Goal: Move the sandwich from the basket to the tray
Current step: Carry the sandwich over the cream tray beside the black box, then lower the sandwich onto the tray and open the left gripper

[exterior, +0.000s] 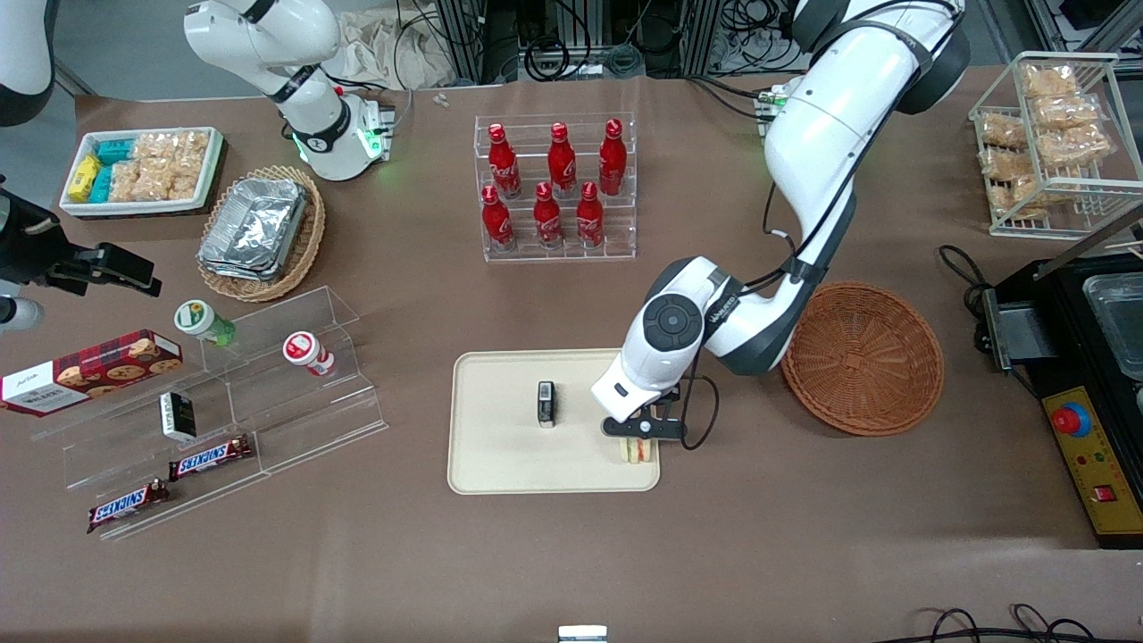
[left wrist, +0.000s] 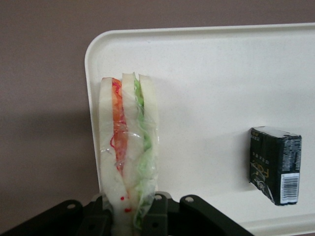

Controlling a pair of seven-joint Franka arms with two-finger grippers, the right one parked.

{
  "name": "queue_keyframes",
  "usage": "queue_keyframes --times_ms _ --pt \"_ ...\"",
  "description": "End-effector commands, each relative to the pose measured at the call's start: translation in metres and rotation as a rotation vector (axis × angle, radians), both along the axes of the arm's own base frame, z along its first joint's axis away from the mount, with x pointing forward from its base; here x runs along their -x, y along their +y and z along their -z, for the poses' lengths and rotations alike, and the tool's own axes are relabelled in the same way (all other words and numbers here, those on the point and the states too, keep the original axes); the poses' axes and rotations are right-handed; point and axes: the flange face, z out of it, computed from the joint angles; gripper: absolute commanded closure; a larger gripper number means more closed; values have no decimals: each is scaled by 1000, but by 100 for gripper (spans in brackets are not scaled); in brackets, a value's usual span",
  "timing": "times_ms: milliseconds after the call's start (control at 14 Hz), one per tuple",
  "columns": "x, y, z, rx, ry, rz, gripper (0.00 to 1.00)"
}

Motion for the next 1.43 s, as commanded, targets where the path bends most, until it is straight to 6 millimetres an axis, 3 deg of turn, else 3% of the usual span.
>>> queue_keyframes --times_ms 0,71,214,286,357,500,714,929,1214,1357 --pt "-1 -11 0 6 -20 1 95" --pt "0 -12 3 7 -17 4 94" --pt "-1 -12 3 14 -23 1 77" --pt "-1 -12 3 15 -22 -1 56" --pt "-1 -12 3 16 -21 -8 22" --pt "-1 -12 3 15 -23 -19 1" --pt "-2 -13 1 25 -29 -21 1" --pt "-10 -4 -17 32 -51 -35 1" --pt "-28 35 -70 0 -58 -91 1" --pt "-30 64 -124 -46 -49 -122 0"
